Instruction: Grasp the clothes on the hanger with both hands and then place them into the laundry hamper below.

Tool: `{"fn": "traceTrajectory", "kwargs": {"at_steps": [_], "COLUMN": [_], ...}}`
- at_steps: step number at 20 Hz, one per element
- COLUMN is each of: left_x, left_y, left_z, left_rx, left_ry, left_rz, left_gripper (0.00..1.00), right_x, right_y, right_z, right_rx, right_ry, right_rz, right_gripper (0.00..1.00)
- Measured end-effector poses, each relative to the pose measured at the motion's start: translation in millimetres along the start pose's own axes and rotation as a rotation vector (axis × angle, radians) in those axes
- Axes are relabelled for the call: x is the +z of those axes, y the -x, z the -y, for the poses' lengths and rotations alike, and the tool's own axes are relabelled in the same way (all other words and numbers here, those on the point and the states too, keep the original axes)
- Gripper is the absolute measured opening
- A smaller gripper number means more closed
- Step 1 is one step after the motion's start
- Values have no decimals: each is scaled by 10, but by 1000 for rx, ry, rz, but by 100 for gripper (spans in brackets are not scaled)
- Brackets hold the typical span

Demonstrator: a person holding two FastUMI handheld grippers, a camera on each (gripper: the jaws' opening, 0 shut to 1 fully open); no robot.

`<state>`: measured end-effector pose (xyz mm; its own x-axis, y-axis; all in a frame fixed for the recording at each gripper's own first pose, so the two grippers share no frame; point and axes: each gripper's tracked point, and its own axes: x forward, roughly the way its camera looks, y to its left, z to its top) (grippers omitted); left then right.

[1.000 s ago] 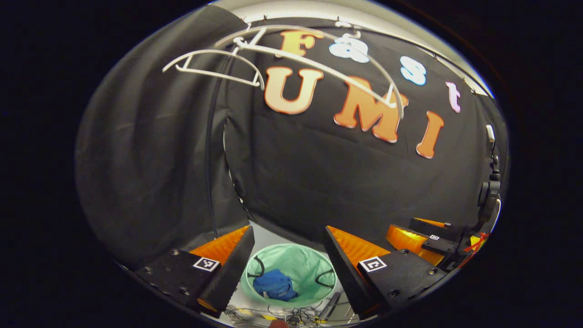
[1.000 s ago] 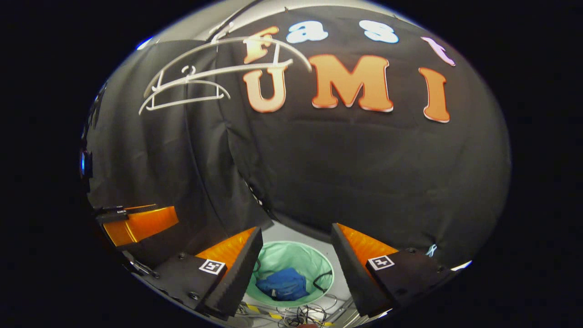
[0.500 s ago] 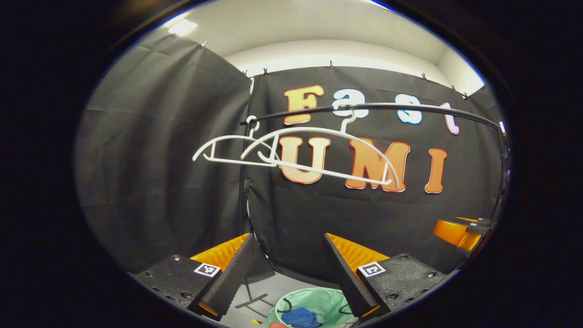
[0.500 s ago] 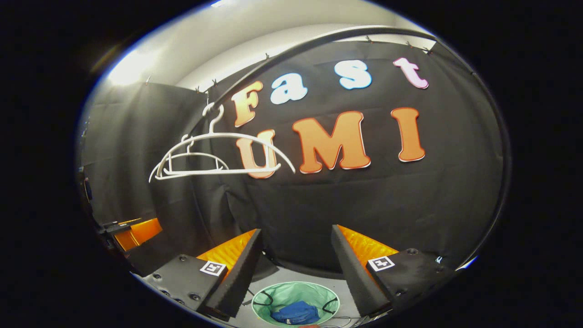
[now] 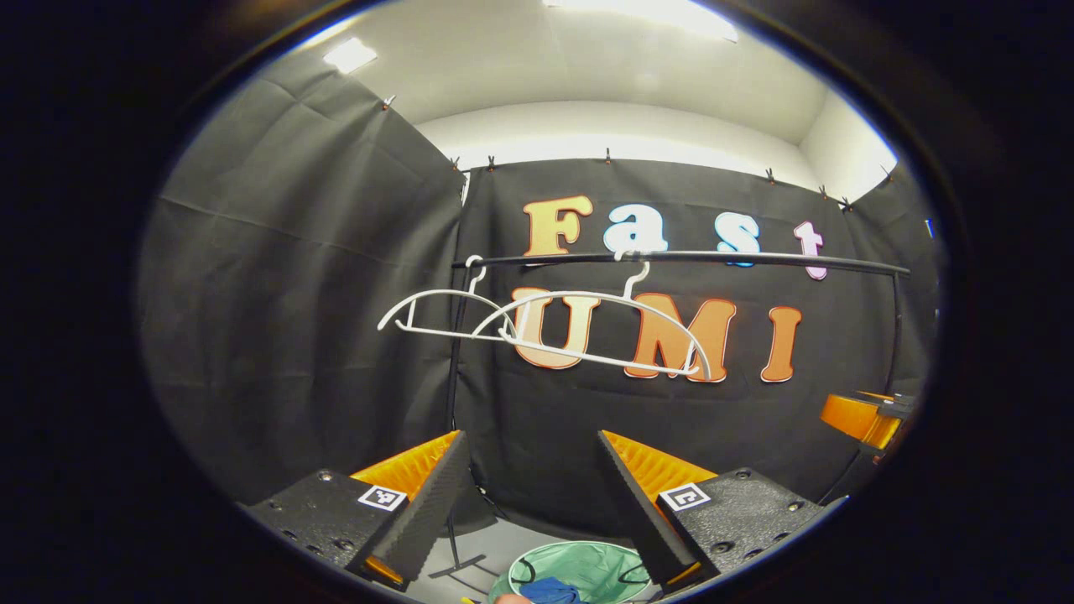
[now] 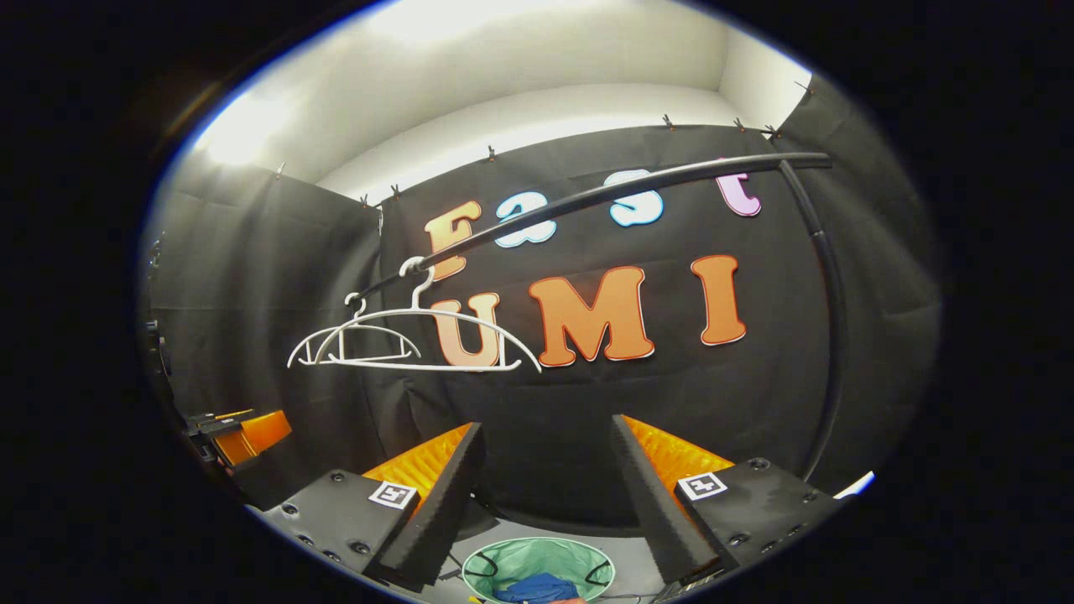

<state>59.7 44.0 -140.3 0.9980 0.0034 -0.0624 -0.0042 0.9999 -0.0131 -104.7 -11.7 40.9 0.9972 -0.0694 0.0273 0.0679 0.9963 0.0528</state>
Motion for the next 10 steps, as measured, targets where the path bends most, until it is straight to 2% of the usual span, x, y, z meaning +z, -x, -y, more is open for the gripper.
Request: {"fn": "traceTrajectory", "kwargs": {"at_steps": [1,2,7,8,9,10], "left_x": [3,2,27,26,16,-3], "left_y": [65,128,300,327,327,334], "left_z": [-39,-94,-229,-253,-277,-297], "left_rx": [0,5,6,5,9,11], "left_ry": [6,12,45,42,32,18], "left_rz": [1,0,-1,5,8,3], "left_gripper": [92,92,92,92,92,94], "right_x": [22,45,78,74,69,70], "right_y": [79,150,372,392,404,408], "right_z": [-48,-77,-124,-131,-139,-145], "right_rx": [4,6,5,3,-2,-3], "right_ry": [-1,0,10,10,10,8], "right_rz": [8,17,34,36,38,41], "right_gripper": [100,98,98,93,98,98]}}
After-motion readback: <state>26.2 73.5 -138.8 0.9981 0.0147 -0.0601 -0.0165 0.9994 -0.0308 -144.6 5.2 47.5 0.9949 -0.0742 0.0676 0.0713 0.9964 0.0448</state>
